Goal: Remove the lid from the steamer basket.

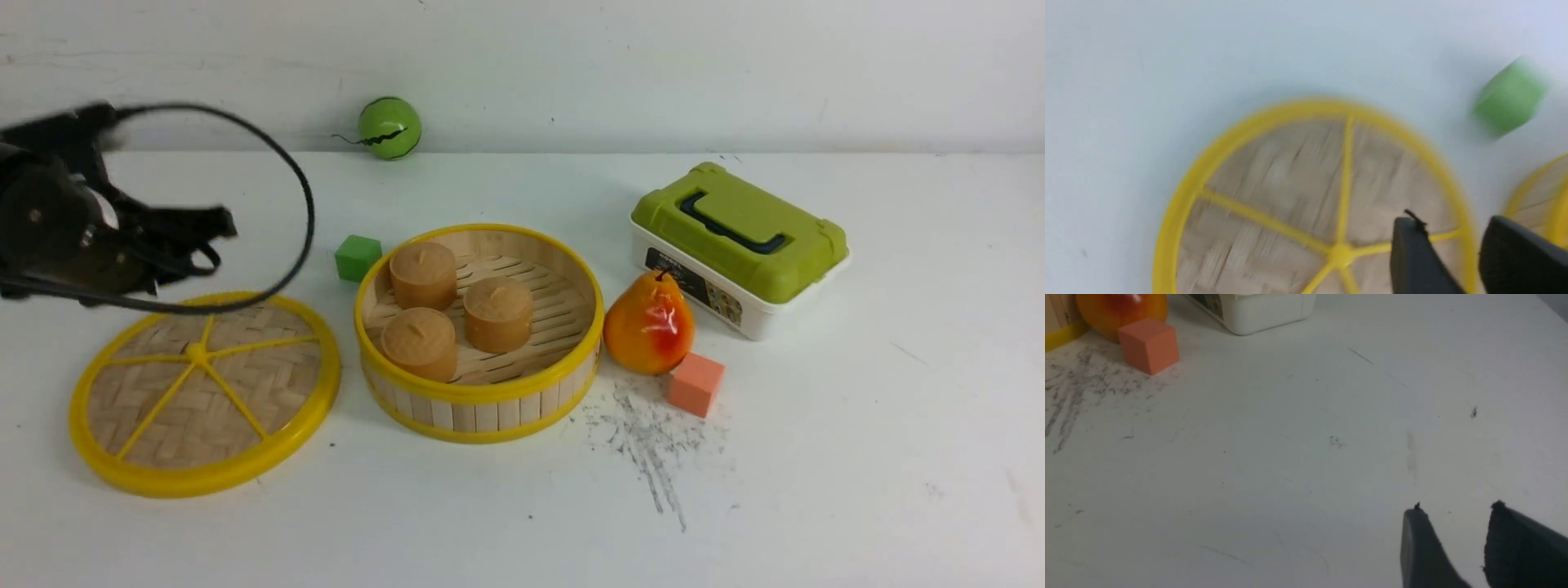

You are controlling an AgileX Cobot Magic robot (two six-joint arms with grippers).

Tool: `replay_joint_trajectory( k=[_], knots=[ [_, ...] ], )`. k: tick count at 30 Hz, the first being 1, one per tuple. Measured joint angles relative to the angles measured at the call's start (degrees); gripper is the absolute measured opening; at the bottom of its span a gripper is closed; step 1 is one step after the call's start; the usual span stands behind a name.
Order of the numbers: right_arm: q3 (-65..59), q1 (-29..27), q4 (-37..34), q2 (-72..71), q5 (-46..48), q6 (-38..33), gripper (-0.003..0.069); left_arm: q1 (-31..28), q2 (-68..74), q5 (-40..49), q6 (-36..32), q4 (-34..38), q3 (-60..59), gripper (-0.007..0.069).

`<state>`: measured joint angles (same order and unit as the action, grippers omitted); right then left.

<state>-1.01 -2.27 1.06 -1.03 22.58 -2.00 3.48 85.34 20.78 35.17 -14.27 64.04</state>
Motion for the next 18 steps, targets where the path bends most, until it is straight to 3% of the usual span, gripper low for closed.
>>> replay_joint_trajectory(
  k=[1,2,4,12,18],
  knots=[
    [0.0,0.0,0.0,0.0,0.0,0.0,0.0239,0.0,-0.7,-0.1,-0.1,0.0,0.0,0.0183],
    [0.0,0.0,0.0,0.0,0.0,0.0,0.0239,0.0,-7.8,-0.5,-0.7,0.0,0.0,0.0097],
    [0.0,0.0,0.0,0.0,0.0,0.0,0.0239,0.0,-15.0,-0.8,-2.0,0.0,0.0,0.0000],
    [0.0,0.0,0.0,0.0,0.0,0.0,0.0239,0.0,-37.0,1.5,-11.3,0.7,-3.8,-0.0013],
    [0.0,0.0,0.0,0.0,0.0,0.0,0.0239,0.0,-53.1,1.0,-18.6,7.3,-20.1,-0.0013]
  ],
)
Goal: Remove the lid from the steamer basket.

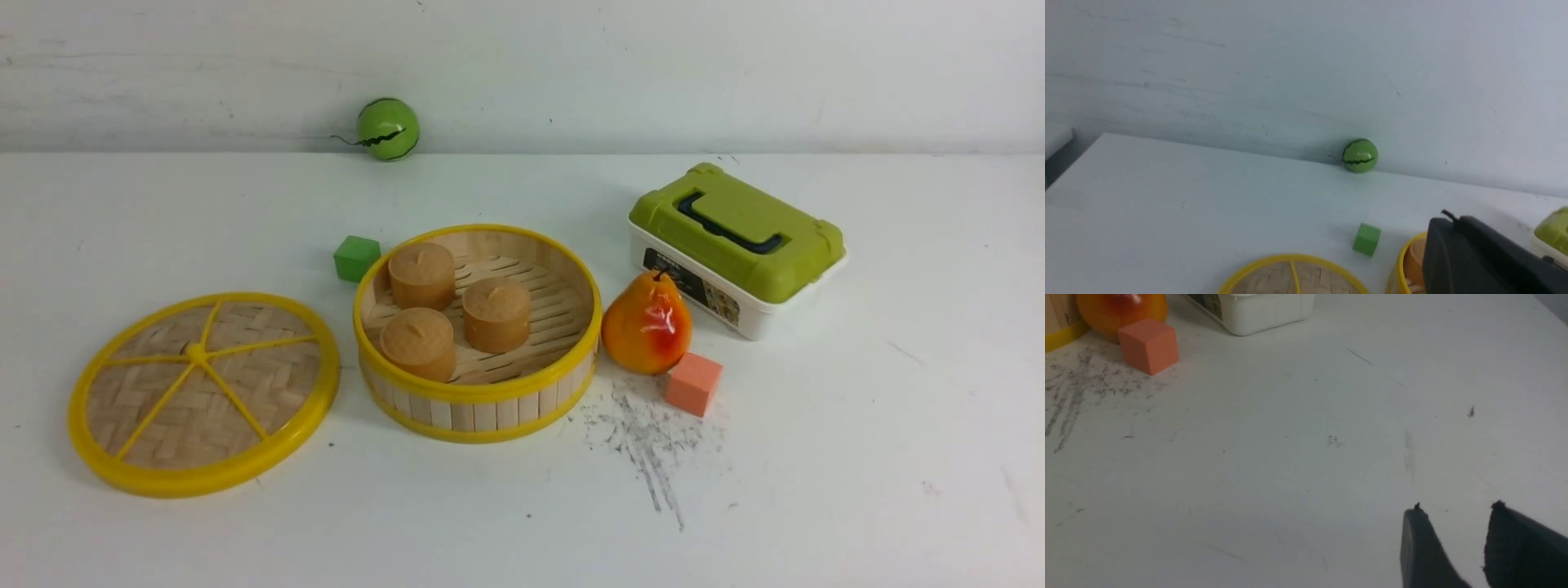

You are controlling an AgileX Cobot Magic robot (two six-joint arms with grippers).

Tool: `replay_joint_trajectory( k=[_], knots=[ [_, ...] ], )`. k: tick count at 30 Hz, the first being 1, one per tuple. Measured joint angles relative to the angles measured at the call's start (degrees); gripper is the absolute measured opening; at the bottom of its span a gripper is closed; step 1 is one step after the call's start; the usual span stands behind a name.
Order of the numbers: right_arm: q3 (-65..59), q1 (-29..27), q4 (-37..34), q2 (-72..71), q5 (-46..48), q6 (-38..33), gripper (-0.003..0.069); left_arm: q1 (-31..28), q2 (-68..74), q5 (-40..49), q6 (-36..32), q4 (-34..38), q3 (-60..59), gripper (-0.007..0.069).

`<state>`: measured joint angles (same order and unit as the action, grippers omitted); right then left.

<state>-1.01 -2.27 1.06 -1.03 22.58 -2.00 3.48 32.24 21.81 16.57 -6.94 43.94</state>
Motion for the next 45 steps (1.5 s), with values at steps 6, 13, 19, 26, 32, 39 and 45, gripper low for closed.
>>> replay_joint_trajectory(
  k=[6,13,19,26,32,39,45],
  knots=[
    [0.0,0.0,0.0,0.0,0.0,0.0,0.0239,0.0,-12.1,-0.8,-5.9,6.5,-13.4,-0.0013],
    [0.0,0.0,0.0,0.0,0.0,0.0,0.0239,0.0,-14.9,-1.0,-6.3,10.2,-23.5,-0.0013],
    [0.0,0.0,0.0,0.0,0.0,0.0,0.0239,0.0,-14.8,-1.0,-6.3,10.4,-29.8,-0.0013],
    [0.0,0.0,0.0,0.0,0.0,0.0,0.0239,3.5,-20.5,-2.9,-6.3,10.4,-38.5,-0.0013],
    [0.0,0.0,0.0,0.0,0.0,0.0,0.0239,3.6,-31.4,-2.0,-6.3,10.3,-45.3,-0.0013],
    [0.0,0.0,0.0,0.0,0.0,0.0,0.0239,3.6,-32.7,-0.4,-6.3,7.8,-45.6,-0.0013],
    [0.0,0.0,0.0,0.0,0.0,0.0,0.0239,3.6,-32.7,-0.4,-6.3,7.6,-45.6,-0.0013]
  ],
)
